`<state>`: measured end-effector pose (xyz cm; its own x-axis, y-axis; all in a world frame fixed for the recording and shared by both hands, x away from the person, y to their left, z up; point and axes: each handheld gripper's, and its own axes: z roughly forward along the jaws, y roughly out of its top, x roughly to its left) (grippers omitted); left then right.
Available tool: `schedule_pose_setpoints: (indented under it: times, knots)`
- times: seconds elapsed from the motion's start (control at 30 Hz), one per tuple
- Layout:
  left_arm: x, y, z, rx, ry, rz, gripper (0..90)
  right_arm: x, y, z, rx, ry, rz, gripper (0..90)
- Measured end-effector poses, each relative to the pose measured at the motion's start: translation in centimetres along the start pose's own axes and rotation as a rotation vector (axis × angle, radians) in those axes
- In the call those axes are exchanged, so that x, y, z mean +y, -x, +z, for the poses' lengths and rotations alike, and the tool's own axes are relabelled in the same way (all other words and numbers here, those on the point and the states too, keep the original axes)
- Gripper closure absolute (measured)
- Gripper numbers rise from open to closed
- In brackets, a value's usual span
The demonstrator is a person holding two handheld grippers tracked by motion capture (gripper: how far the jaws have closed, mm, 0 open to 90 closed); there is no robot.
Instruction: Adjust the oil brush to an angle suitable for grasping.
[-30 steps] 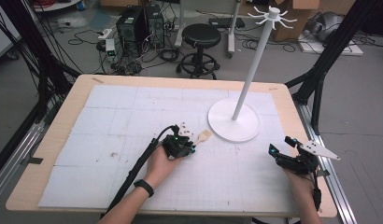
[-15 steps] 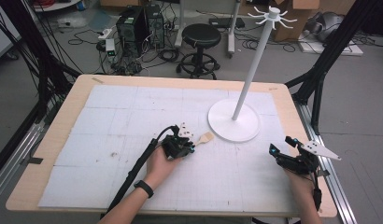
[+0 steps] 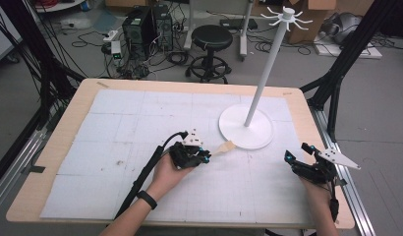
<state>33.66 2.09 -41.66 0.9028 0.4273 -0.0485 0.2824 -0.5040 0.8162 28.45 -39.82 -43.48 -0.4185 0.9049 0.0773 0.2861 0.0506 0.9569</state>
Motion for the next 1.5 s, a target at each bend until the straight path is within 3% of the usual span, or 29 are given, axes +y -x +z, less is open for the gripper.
schedule_pose_setpoints:
  times: [0.13, 0.43, 0.67, 0.8, 1.0, 1.33, 1.5]
  knots:
    - [0.6, 1.1, 0.7, -0.060, -0.002, 0.034, 81.9, 0.0, 0.0, 0.0, -0.001, 0.002, -0.005, 21.5]
    - [1.5, 3.1, 2.5, -0.131, -0.013, 0.102, 81.8, 0.2, 0.0, 0.0, -0.003, 0.009, -0.006, 21.5]
    - [1.6, 4.7, 4.6, -0.197, -0.048, 0.169, 81.8, 0.2, 0.0, -0.1, -0.004, 0.009, -0.004, 21.7]
    - [1.6, 5.4, 5.7, -0.227, -0.066, 0.186, 81.8, 0.2, -0.1, 0.0, -0.002, 0.013, -0.008, 21.7]
    - [1.4, 6.0, 6.7, -0.247, -0.092, 0.205, 81.7, 0.2, 0.0, 0.0, -0.004, 0.008, -0.008, 21.8]
    - [1.2, 6.1, 7.0, -0.244, -0.099, 0.228, 81.3, 0.2, -0.1, 0.0, -0.001, 0.007, -0.012, 21.9]
    - [1.2, 6.1, 7.0, -0.245, -0.100, 0.216, 78.7, 0.2, -0.1, 0.0, 0.001, 0.003, -0.008, 21.9]
